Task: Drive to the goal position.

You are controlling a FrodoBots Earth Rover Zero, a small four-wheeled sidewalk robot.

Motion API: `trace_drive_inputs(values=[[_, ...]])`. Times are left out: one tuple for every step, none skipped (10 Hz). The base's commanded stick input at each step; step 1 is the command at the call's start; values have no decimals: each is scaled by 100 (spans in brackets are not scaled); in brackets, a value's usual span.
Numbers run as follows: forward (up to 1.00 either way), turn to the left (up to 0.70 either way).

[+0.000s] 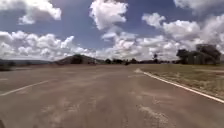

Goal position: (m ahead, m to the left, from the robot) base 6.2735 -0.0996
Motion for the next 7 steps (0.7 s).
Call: trace_drive_inputs(values=[[100,0],[100,0],[100,0],[100,0],[100,0],[100,-10],[100,-26]])
